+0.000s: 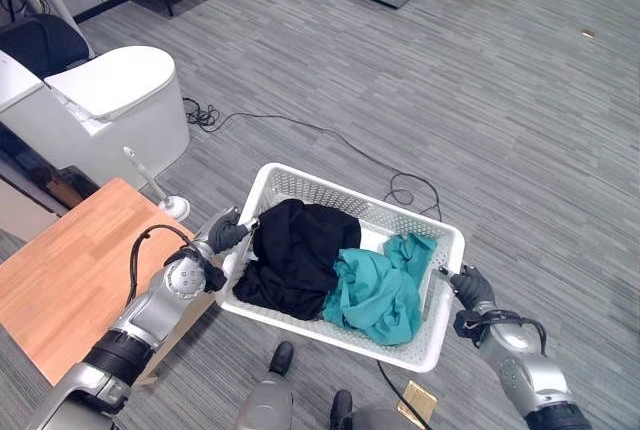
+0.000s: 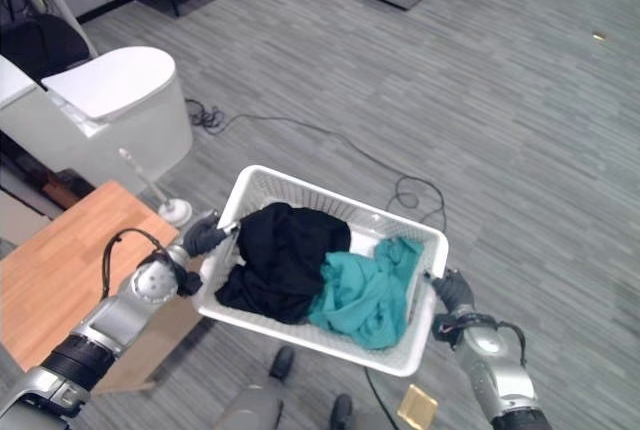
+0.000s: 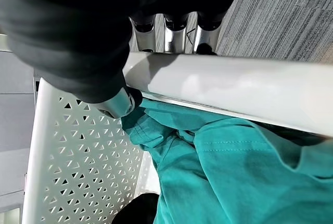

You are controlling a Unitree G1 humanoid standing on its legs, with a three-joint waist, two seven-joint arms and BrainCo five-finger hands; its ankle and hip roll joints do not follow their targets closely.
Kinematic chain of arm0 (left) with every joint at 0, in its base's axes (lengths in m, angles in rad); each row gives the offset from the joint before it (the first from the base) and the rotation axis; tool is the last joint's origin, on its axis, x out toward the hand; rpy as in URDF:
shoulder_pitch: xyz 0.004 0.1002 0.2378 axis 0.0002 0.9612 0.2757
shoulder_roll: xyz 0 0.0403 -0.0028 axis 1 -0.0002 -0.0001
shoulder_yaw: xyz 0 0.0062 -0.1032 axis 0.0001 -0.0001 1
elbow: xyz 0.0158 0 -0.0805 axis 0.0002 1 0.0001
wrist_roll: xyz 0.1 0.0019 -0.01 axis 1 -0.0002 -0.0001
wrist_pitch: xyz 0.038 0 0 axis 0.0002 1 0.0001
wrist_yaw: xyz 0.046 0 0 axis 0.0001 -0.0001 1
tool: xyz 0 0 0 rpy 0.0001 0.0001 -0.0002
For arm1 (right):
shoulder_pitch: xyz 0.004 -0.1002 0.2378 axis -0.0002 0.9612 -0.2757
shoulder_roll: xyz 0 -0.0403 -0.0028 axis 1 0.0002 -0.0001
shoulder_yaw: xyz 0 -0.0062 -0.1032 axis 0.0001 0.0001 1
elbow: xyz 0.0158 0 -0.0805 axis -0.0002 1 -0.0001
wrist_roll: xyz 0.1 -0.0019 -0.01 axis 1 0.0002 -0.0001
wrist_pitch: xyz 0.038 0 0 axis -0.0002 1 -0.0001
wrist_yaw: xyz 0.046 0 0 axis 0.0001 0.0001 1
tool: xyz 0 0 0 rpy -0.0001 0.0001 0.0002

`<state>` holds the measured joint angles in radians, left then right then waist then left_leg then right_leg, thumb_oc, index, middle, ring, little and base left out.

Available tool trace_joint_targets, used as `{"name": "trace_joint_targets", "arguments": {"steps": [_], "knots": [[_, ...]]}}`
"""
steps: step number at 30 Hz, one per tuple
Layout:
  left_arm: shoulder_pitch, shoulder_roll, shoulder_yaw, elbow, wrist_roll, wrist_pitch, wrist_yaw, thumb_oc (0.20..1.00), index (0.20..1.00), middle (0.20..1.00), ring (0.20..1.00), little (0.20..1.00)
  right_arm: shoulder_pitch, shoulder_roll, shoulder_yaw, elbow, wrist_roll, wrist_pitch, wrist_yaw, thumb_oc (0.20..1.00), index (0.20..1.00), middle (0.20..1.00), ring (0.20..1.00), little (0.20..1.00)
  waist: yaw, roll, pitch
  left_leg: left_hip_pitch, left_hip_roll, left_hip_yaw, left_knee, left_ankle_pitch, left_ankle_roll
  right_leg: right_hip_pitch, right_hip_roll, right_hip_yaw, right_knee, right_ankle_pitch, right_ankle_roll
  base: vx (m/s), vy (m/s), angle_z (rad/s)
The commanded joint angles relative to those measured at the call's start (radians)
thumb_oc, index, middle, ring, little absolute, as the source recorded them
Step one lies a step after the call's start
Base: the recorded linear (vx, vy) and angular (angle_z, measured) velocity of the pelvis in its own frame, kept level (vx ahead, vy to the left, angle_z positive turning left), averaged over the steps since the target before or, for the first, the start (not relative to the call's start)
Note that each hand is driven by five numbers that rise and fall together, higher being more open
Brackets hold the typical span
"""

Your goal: Grab the laundry basket,head to the washer,open it,put in the laundry and shut it.

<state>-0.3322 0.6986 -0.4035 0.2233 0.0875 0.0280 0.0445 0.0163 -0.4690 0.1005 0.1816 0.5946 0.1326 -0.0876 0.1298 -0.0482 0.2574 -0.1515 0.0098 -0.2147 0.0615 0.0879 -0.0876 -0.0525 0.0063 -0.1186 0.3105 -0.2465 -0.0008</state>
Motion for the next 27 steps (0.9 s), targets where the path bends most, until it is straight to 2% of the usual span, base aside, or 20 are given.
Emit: {"name": "trace_joint_targets", "arguments": {"steps": [1, 2, 4, 6, 8, 9, 10, 11, 12, 13, 14, 16, 17, 18, 19, 20, 21, 22, 24, 27], "knots": [[-0.121, 0.010, 0.153, 0.050, -0.069, -0.012, 0.079, 0.200, 0.200, 0.200, 0.200, 0.200, 0.027, -0.081, -0.062, -0.128, 0.083, -0.075, 0.061, 0.200, 0.200, 0.200, 0.200, 0.200, -0.036, -0.049, -0.005, -0.226, -0.023, 0.102, 0.323, -0.041, 0.039, 0.203, 0.036, -0.036, -0.321, 0.070, 0.018, 0.15, -0.029, 0.15], [-0.129, 0.007, 0.150, 0.060, -0.066, -0.012, 0.082, 0.200, 0.200, 0.200, 0.200, 0.200, 0.035, -0.084, -0.062, -0.134, 0.082, -0.073, 0.064, 0.200, 0.200, 0.200, 0.200, 0.200, -0.042, -0.047, -0.012, -0.230, -0.013, 0.134, 0.300, -0.060, 0.051, 0.211, 0.041, -0.042, -0.334, 0.060, 0.019, 0.20, 0.001, 0.32], [-0.136, 0.008, 0.143, 0.069, -0.067, -0.011, 0.083, 0.200, 0.200, 0.200, 0.200, 0.200, 0.045, -0.090, -0.065, -0.145, 0.077, -0.075, 0.062, 0.200, 0.200, 0.200, 0.200, 0.200, -0.027, -0.055, -0.030, -0.253, -0.015, 0.180, 0.176, -0.035, 0.058, 0.230, 0.047, -0.030, -0.341, 0.037, 0.020, 0.37, 0.027, 0.45], [-0.128, 0.021, 0.139, 0.084, -0.069, -0.013, 0.077, 0.200, 0.200, 0.200, 0.200, 0.200, 0.029, -0.096, -0.056, -0.141, 0.083, -0.082, 0.065, 0.200, 0.200, 0.200, 0.200, 0.200, -0.006, -0.064, -0.037, -0.305, -0.030, 0.173, 0.019, -0.037, 0.054, 0.273, 0.058, -0.008, -0.324, -0.004, 0.028, 0.59, 0.058, 0.24], [-0.128, 0.029, 0.139, 0.097, -0.068, -0.009, 0.073, 0.200, 0.200, 0.200, 0.200, 0.200, 0.017, -0.081, -0.050, -0.141, 0.091, -0.082, 0.068, 0.200, 0.200, 0.200, 0.200, 0.200, -0.002, -0.077, -0.039, -0.320, -0.031, 0.226, 0.020, -0.033, 0.054, 0.291, 0.054, 0.009, -0.304, -0.015, 0.028, 0.58, 0.092, -0.07], [-0.123, 0.041, 0.147, 0.111, -0.060, -0.001, 0.072, 0.200, 0.200, 0.200, 0.200, 0.200, 0.012, -0.052, -0.047, -0.141, 0.100, -0.081, 0.071, 0.200, 0.200, 0.200, 0.200, 0.200, 0.009, -0.094, -0.072, -0.276, -0.019, 0.273, -0.010, 0.014, 0.080, 0.299, 0.056, 0.023, -0.278, -0.027, 0.036, 0.71, 0.124, -0.36], [-0.122, 0.044, 0.147, 0.112, -0.060, -0.001, 0.071, 0.200, 0.200, 0.200, 0.200, 0.200, 0.007, -0.044, -0.045, -0.142, 0.102, -0.082, 0.074, 0.200, 0.200, 0.200, 0.200, 0.200, 0.012, -0.110, -0.085, -0.266, -0.028, 0.272, 0.005, 0.032, 0.089, 0.289, 0.048, 0.029, -0.236, -0.010, 0.047, 0.88, 0.212, -0.52], [-0.095, 0.052, 0.165, 0.110, -0.057, -0.002, 0.066, 0.200, 0.200, 0.200, 0.200, 0.200, 0.004, -0.027, -0.055, -0.144, 0.104, -0.083, 0.083, 0.200, 0.200, 0.200, 0.200, 0.200, 0.018, -0.137, -0.095, -0.230, -0.051, 0.289, 0.036, 0.016, 0.114, 0.252, 0.020, 0.033, -0.080, 0.140, 0.131, 0.70, 0.214, -0.64], [-0.084, 0.059, 0.173, 0.110, -0.052, 0.004, 0.067, 0.200, 0.200, 0.200, 0.200, 0.200, 0.002, -0.017, -0.056, -0.144, 0.094, -0.076, 0.086, 0.200, 0.200, 0.200, 0.200, 0.200, 0.019, -0.141, -0.093, -0.199, -0.061, 0.303, 0.037, -0.002, 0.130, 0.215, -0.001, 0.027, 0.041, 0.240, 0.180, 0.72, 0.237, -0.93], [-0.075, 0.065, 0.182, 0.106, -0.048, 0.006, 0.065, 0.200, 0.200, 0.200, 0.200, 0.200, -0.002, -0.007, -0.059, -0.144, 0.081, -0.074, 0.087, 0.200, 0.200, 0.200, 0.200, 0.200, 0.013, -0.133, -0.093, -0.155, -0.061, 0.314, 0.032, -0.027, 0.148, 0.177, -0.034, 0.003, 0.165, 0.324, 0.223, 0.54, 0.198, -1.03], [-0.060, 0.068, 0.197, 0.098, -0.048, 0.003, 0.068, 0.200, 0.200, 0.200, 0.200, 0.200, -0.004, -0.006, -0.063, -0.143, 0.061, -0.069, 0.084, 0.200, 0.200, 0.200, 0.200, 0.200, 0.005, -0.119, -0.088, -0.110, -0.058, 0.322, 0.026, -0.048, 0.162, 0.147, -0.065, -0.022, 0.280, 0.386, 0.242, 0.50, 0.216, -0.61], [-0.047, 0.067, 0.205, 0.091, -0.045, 0.001, 0.066, 0.200, 0.200, 0.200, 0.200, 0.200, 0.003, -0.004, -0.080, -0.143, 0.020, -0.067, 0.089, 0.200, 0.200, 0.200, 0.200, 0.200, -0.024, -0.076, -0.081, -0.015, -0.046, 0.319, -0.003, -0.080, 0.186, 0.056, -0.106, -0.065, 0.461, 0.399, 0.222, 0.49, 0.226, -0.08], [-0.053, 0.068, 0.207, 0.089, -0.044, 0.003, 0.069, 0.200, 0.200, 0.200, 0.200, 0.200, 0.003, -0.003, -0.088, -0.138, 0.014, -0.066, 0.083, 0.200, 0.200, 0.200, 0.200, 0.200, -0.035, -0.053, -0.075, 0.024, -0.038, 0.311, -0.017, -0.089, 0.191, 0.003, -0.125, -0.091, 0.515, 0.363, 0.212, 0.70, 0.188, 0.00], [-0.073, 0.062, 0.198, 0.089, -0.037, 0.006, 0.074, 0.200, 0.200, 0.200, 0.200, 0.200, 0.007, 0.000, -0.116, -0.126, 0.009, -0.072, 0.064, 0.200, 0.200, 0.200, 0.200, 0.200, -0.068, -0.025, -0.063, 0.088, -0.039, 0.293, -0.018, -0.117, 0.186, -0.068, -0.155, -0.124, 0.456, 0.278, 0.185, 0.66, 0.092, 0.03], [-0.089, 0.059, 0.185, 0.092, -0.033, 0.008, 0.069, 0.200, 0.200, 0.200, 0.200, 0.200, 0.012, -0.004, -0.128, -0.123, 0.013, -0.070, 0.063, 0.200, 0.200, 0.200, 0.200, 0.200, -0.091, -0.010, -0.059, 0.113, -0.033, 0.272, -0.011, -0.128, 0.173, -0.092, -0.149, -0.146, 0.374, 0.225, 0.162, 0.94, -0.066, 0.36], [-0.101, 0.056, 0.173, 0.092, -0.036, 0.015, 0.063, 0.200, 0.200, 0.200, 0.200, 0.200, 0.007, -0.014, -0.146, -0.111, 0.034, -0.072, 0.059, 0.200, 0.200, 0.200, 0.200, 0.200, -0.121, -0.002, -0.062, 0.174, -0.035, 0.258, -0.008, -0.179, 0.154, -0.113, -0.152, -0.173, 0.085, 0.170, 0.142, 0.58, -0.116, 0.74], [-0.101, 0.056, 0.173, 0.092, -0.036, 0.015, 0.063, 0.200, 0.200, 0.200, 0.200, 0.200, 0.006, -0.014, -0.146, -0.111, 0.034, -0.072, 0.059, 0.200, 0.200, 0.200, 0.200, 0.200, -0.122, 0.001, -0.062, 0.173, -0.032, 0.256, -0.008, -0.177, 0.153, -0.109, -0.148, -0.176, 0.075, 0.177, 0.140, 0.68, -0.202, 0.96], [-0.111, 0.049, 0.172, 0.102, -0.040, 0.012, 0.062, 0.200, 0.200, 0.200, 0.200, 0.200, -0.005, -0.027, -0.142, -0.098, 0.040, -0.075, 0.062, 0.200, 0.200, 0.200, 0.200, 0.200, -0.132, -0.006, -0.065, 0.225, -0.041, 0.242, -0.011, -0.221, 0.144, -0.158, -0.148, -0.167, -0.097, 0.209, 0.153, 0.32, -0.111, 0.85], [-0.118, 0.043, 0.170, 0.118, -0.049, 0.011, 0.063, 0.200, 0.200, 0.200, 0.200, 0.200, -0.005, -0.026, -0.138, -0.093, 0.034, -0.067, 0.067, 0.200, 0.200, 0.200, 0.200, 0.200, -0.135, -0.004, -0.062, 0.241, -0.043, 0.250, 0.002, -0.241, 0.133, -0.141, -0.133, -0.137, -0.257, 0.256, 0.164, 0.41, -0.113, 0.22], [-0.124, 0.043, 0.183, 0.137, -0.045, 0.008, 0.069, 0.200, 0.200, 0.200, 0.200, 0.200, 0.002, -0.028, -0.134, -0.099, 0.009, -0.053, 0.080, 0.200, 0.200, 0.200, 0.200, 0.200, -0.147, -0.001, -0.067, 0.317, -0.045, 0.246, 0.012, -0.296, 0.121, -0.209, -0.144, -0.155, -0.392, 0.304, 0.195, 0.59, -0.156, 0.19]]}}
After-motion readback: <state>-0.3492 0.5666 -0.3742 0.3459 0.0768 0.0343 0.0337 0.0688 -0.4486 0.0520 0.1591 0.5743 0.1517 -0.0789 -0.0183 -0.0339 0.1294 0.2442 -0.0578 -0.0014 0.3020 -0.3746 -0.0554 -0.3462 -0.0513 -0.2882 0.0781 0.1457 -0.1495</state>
